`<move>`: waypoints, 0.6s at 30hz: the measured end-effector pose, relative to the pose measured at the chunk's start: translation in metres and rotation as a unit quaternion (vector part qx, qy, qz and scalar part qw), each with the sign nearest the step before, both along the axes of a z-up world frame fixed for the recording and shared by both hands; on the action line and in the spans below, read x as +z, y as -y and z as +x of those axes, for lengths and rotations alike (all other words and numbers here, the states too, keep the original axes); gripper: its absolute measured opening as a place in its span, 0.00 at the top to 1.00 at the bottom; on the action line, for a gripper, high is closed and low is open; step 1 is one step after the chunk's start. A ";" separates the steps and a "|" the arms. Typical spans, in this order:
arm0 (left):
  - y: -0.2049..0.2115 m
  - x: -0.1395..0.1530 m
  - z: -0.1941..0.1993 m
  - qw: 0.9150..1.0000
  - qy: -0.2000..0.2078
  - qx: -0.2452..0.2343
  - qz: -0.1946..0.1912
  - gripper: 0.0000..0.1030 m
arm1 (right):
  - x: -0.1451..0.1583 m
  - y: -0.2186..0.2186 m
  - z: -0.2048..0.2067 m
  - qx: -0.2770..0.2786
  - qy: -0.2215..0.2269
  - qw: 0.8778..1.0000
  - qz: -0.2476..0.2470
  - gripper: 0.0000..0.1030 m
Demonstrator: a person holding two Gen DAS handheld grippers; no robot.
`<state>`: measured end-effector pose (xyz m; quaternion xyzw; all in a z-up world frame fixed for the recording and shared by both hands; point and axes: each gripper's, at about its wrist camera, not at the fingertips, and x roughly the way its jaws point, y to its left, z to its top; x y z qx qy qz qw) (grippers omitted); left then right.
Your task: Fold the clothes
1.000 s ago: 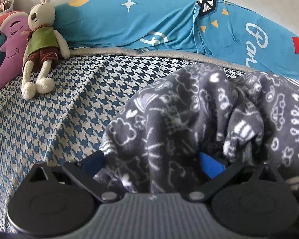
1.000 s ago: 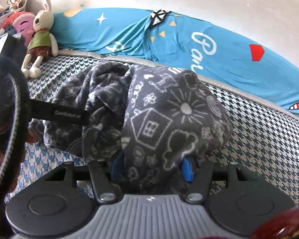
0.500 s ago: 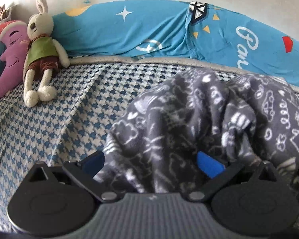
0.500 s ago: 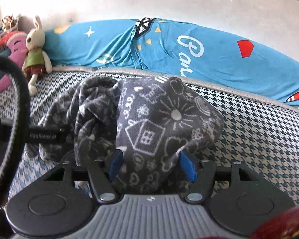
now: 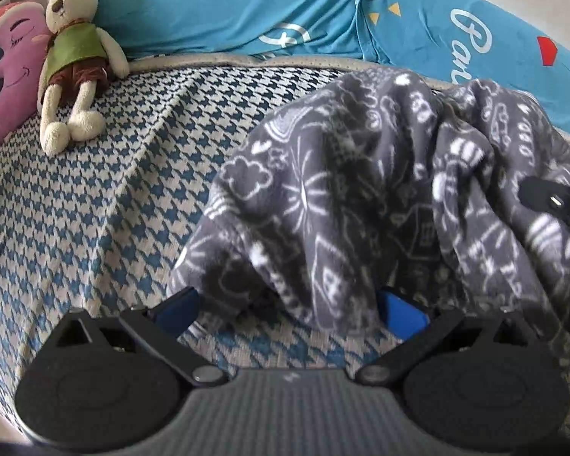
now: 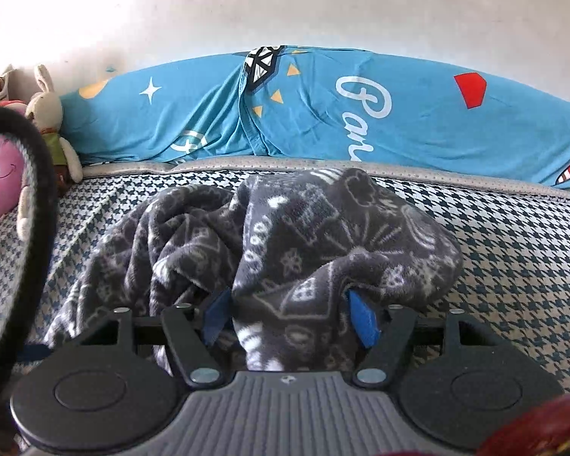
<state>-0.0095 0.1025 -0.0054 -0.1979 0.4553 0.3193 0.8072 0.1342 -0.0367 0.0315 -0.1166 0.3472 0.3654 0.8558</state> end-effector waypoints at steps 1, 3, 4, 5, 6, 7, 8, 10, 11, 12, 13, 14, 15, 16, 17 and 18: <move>0.001 -0.001 -0.002 1.000 0.000 -0.002 -0.004 0.00 | -0.002 -0.005 0.001 -0.005 0.001 1.000 -0.001 0.33; 0.003 -0.003 -0.005 1.000 -0.003 -0.006 -0.010 0.00 | -0.005 -0.012 0.003 -0.012 0.002 1.000 -0.005 0.33; 0.004 -0.005 -0.007 1.000 -0.006 -0.007 -0.013 0.00 | -0.006 -0.015 0.003 -0.015 0.003 1.000 -0.008 0.33; 0.004 -0.006 -0.009 1.000 -0.008 -0.008 -0.015 0.00 | -0.008 -0.018 0.004 -0.019 0.003 1.000 -0.010 0.33; 0.005 -0.007 -0.011 1.000 -0.010 -0.009 -0.016 0.00 | -0.009 -0.020 0.004 -0.021 0.003 1.000 -0.011 0.33; 0.005 -0.007 -0.012 1.000 -0.011 -0.010 -0.017 0.00 | -0.010 -0.022 0.005 -0.023 0.004 1.000 -0.011 0.32; 0.005 -0.008 -0.014 1.000 -0.011 -0.011 -0.018 0.00 | -0.011 -0.023 0.005 -0.024 0.005 1.000 -0.011 0.32; 0.006 -0.008 -0.017 1.000 -0.012 -0.013 -0.019 0.00 | -0.012 -0.027 0.005 -0.029 0.009 0.999 -0.013 0.31; 0.006 -0.008 -0.019 1.000 -0.012 -0.013 -0.019 0.00 | -0.014 -0.028 0.005 -0.032 0.014 0.999 -0.017 0.31; 0.005 -0.008 -0.021 1.000 -0.013 -0.012 -0.018 0.00 | -0.014 -0.029 0.005 -0.033 0.016 0.999 -0.017 0.31; 0.004 -0.008 -0.022 1.000 -0.014 -0.011 -0.018 0.00 | -0.015 -0.030 0.005 -0.033 0.018 0.999 -0.017 0.31; 0.004 -0.008 -0.023 1.000 -0.014 -0.011 -0.018 0.00 | -0.016 -0.032 0.005 -0.035 0.020 0.999 -0.018 0.32; 0.003 -0.008 -0.024 1.000 -0.014 -0.010 -0.019 0.00 | -0.016 -0.033 0.005 -0.036 0.022 0.999 -0.019 0.32; 0.003 -0.008 -0.025 1.000 -0.015 -0.010 -0.019 0.00 | -0.017 -0.034 0.005 -0.037 0.023 0.999 -0.018 0.33; 0.002 -0.008 -0.027 1.000 -0.015 -0.009 -0.018 0.00 | -0.017 -0.036 0.005 -0.037 0.025 0.999 -0.018 0.34; 0.002 -0.008 -0.028 1.000 -0.015 -0.009 -0.018 0.00 | -0.018 -0.037 0.005 -0.037 0.027 0.999 -0.019 0.36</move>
